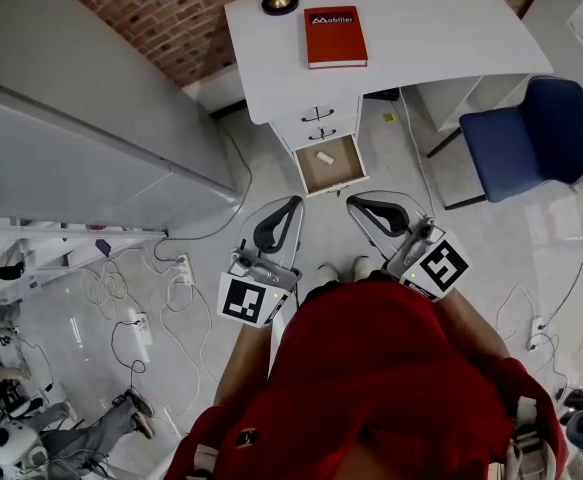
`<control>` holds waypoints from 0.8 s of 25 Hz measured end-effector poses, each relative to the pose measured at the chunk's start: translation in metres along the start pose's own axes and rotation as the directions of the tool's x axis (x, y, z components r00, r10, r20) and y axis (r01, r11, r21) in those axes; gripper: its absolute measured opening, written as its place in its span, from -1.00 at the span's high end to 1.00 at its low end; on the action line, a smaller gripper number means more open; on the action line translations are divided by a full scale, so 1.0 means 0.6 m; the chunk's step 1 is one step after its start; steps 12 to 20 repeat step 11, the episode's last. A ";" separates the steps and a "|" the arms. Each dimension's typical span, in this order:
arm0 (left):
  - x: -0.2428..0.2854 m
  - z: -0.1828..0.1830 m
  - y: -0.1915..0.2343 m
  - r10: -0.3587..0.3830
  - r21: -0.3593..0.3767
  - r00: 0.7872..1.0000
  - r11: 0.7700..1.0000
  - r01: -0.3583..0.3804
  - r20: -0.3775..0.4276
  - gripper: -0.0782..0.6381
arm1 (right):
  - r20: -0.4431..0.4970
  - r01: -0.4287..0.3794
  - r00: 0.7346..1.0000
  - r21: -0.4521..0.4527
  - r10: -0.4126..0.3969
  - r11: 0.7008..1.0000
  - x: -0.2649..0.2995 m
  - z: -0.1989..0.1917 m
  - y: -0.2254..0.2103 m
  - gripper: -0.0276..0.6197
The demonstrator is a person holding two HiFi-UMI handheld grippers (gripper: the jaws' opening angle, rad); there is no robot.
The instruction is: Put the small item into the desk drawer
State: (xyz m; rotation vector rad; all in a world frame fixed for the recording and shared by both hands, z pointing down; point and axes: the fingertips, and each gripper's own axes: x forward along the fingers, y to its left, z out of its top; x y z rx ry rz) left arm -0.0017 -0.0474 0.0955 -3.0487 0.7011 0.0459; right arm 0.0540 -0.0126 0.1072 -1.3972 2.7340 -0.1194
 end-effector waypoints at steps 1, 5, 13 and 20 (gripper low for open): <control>-0.002 0.000 0.000 -0.001 0.000 1.000 1.000 0.001 0.001 0.77 | 0.000 0.002 1.000 -0.001 -0.002 1.000 0.000 0.000 0.002 0.88; -0.011 -0.005 0.000 -0.013 0.008 1.000 1.000 0.013 0.004 0.77 | -0.004 0.014 1.000 -0.008 -0.014 1.000 -0.002 0.000 0.005 0.88; -0.007 0.005 0.006 -0.016 0.003 0.999 1.000 0.016 0.028 0.77 | 0.003 0.021 1.000 -0.014 -0.021 1.000 0.005 0.003 0.008 0.88; -0.007 0.005 0.006 -0.016 0.003 0.999 1.000 0.016 0.028 0.77 | 0.003 0.021 1.000 -0.014 -0.021 1.000 0.005 0.003 0.008 0.88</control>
